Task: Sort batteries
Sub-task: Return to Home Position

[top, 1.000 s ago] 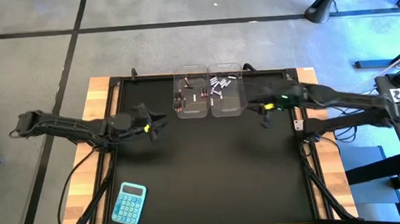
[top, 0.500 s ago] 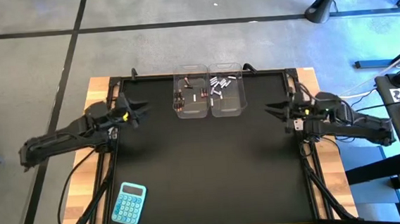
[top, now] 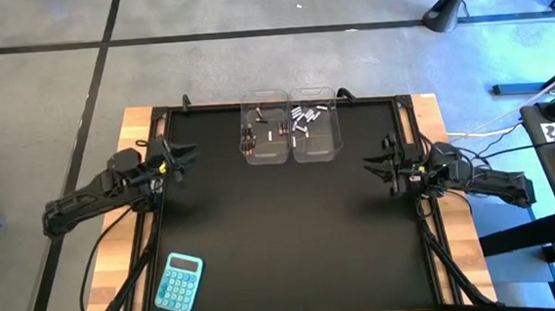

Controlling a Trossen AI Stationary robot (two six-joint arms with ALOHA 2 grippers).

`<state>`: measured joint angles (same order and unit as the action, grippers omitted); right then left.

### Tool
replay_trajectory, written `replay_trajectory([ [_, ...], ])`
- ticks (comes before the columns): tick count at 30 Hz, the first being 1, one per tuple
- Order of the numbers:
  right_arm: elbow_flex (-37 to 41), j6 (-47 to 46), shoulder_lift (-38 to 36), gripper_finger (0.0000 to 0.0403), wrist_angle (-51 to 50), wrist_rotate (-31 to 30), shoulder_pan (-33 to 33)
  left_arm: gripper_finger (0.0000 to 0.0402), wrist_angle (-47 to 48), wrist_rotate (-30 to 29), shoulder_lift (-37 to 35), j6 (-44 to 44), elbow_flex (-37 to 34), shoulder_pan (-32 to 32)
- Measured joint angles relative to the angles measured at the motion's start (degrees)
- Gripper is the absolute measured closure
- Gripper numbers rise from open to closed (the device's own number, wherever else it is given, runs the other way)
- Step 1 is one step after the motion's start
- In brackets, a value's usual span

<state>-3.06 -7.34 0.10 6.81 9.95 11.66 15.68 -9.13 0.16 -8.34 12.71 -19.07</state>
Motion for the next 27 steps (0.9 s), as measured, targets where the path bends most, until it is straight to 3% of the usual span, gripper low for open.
replay_trajectory([
  [10,2.42,0.36,0.01,0.0292,4.83,4.27,-0.01,0.0263,-17.55,4.32,0.07,-0.51,-11.34,0.07],
  [19,2.51,0.00,0.02,0.0292,0.52,3.71,-0.02,0.0263,-16.37,9.19,0.44,-0.48,-12.15,2.83],
  [24,2.55,-0.21,0.02,0.0292,0.67,0.07,-0.04,0.0263,-16.40,7.82,0.44,-1.78,-12.15,6.91],
  [27,2.59,-0.12,0.02,0.0292,0.67,-0.41,0.00,0.0263,-16.79,5.32,0.44,1.74,-12.17,8.20],
])
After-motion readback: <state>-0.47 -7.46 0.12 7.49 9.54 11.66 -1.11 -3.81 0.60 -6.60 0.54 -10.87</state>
